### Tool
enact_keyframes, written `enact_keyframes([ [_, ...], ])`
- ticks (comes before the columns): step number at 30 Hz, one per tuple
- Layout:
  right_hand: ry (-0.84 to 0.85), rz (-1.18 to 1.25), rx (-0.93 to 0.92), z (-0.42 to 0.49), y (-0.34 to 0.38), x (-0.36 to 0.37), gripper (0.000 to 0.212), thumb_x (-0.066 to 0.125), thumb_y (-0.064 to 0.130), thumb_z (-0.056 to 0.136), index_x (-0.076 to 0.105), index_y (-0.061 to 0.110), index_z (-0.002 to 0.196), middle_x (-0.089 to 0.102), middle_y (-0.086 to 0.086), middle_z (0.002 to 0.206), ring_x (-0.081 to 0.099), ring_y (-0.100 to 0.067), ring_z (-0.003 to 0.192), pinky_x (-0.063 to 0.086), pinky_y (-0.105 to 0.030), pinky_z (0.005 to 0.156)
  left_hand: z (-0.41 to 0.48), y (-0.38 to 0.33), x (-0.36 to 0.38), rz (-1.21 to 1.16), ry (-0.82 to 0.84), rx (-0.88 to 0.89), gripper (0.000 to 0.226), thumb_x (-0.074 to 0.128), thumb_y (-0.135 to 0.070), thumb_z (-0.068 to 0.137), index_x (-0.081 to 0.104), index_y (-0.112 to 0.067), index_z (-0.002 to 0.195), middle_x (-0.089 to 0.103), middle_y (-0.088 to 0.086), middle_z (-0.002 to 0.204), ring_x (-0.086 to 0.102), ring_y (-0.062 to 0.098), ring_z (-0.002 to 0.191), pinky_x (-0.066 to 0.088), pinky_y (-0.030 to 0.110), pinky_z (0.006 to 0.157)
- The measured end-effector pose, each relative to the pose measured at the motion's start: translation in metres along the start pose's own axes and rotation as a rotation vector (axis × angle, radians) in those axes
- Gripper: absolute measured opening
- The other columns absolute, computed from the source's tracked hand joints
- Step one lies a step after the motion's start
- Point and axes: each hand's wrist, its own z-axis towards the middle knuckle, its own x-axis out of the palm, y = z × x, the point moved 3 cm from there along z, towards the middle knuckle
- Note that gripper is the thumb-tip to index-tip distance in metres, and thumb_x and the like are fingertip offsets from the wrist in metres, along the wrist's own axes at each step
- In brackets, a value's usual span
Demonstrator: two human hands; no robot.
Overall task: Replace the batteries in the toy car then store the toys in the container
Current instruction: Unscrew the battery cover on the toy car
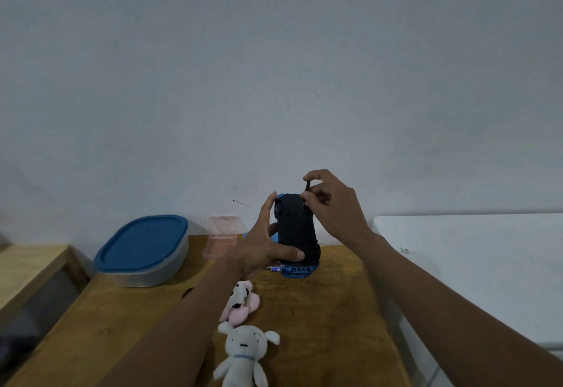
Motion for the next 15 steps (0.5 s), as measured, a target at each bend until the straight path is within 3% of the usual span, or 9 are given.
enact_keyframes([
  [7, -0.025, 0.003, -0.056, -0.0001, -0.0008, 0.0001, 0.017, 0.064, 0.010, 0.089, 0.061, 0.018, 0.104, 0.073, 0.001, 0.075, 0.069, -0.008, 0.070, 0.058, -0.026, 0.067, 0.0043, 0.0052, -0.0031, -0.054, 0.017, -0.028, 0.128, 0.087, 0.001, 0.057, 0.014, -0.060, 0.143, 0.046, 0.011, 0.137, 0.059, 0.040, 0.117, 0.049, 0.062, 0.093],
  [15, -0.064, 0.040, 0.000, -0.0020, -0.0067, 0.0014, 0.015, 0.065, 0.011, 0.088, 0.064, 0.016, 0.103, 0.072, 0.003, 0.076, 0.067, -0.003, 0.072, 0.053, -0.012, 0.066, 0.0021, 0.0072, -0.0016, -0.147, 0.020, -0.058, 0.115, 0.069, 0.019, 0.076, 0.015, -0.055, 0.146, 0.048, 0.011, 0.137, 0.062, 0.036, 0.112, 0.059, 0.046, 0.074],
])
